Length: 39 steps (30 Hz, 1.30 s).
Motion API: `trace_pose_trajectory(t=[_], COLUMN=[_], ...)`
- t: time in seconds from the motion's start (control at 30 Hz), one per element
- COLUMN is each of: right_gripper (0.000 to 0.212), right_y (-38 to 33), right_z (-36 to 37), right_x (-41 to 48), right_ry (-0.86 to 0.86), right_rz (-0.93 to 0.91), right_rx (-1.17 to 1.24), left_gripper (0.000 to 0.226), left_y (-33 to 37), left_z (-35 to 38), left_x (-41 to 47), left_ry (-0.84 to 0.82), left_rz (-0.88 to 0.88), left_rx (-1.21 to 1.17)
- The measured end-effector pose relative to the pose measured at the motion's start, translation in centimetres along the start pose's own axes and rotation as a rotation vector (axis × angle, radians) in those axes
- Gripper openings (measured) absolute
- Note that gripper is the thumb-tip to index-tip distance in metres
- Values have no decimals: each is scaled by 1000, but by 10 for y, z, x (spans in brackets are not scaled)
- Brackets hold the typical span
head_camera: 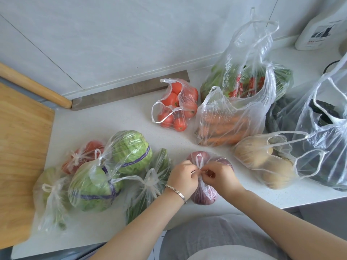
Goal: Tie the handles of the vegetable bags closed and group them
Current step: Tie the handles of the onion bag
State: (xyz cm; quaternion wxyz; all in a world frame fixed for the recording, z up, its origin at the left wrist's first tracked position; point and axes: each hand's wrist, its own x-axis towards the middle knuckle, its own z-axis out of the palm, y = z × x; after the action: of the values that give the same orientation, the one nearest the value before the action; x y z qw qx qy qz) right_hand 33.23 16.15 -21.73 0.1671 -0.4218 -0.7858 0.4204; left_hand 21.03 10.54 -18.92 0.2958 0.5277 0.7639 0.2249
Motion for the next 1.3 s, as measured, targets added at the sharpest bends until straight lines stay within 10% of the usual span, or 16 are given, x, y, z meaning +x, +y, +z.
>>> trace_pose_trajectory(t=[0.27,0.63,1.07,1.3], right_gripper=[26,22,26,19], right_y=[-9,6,19,-5], right_z=[-14,-5,-26,-37], right_x=[5,1,-12,21], right_ry=[-196,-87,-205,-474], right_rz=[396,-341,-597,-336], right_rx=[543,-443,-746,-440], left_gripper=[22,28,27,29], left_y=[-10,-8,-24,-3], left_z=[5,2,-18,-64], left_x=[0,4,21,43], left_ry=[36,-135,-102,-497], left_rz=[-165,-515,-416,-226], left_rx=[-142,-542,115,186])
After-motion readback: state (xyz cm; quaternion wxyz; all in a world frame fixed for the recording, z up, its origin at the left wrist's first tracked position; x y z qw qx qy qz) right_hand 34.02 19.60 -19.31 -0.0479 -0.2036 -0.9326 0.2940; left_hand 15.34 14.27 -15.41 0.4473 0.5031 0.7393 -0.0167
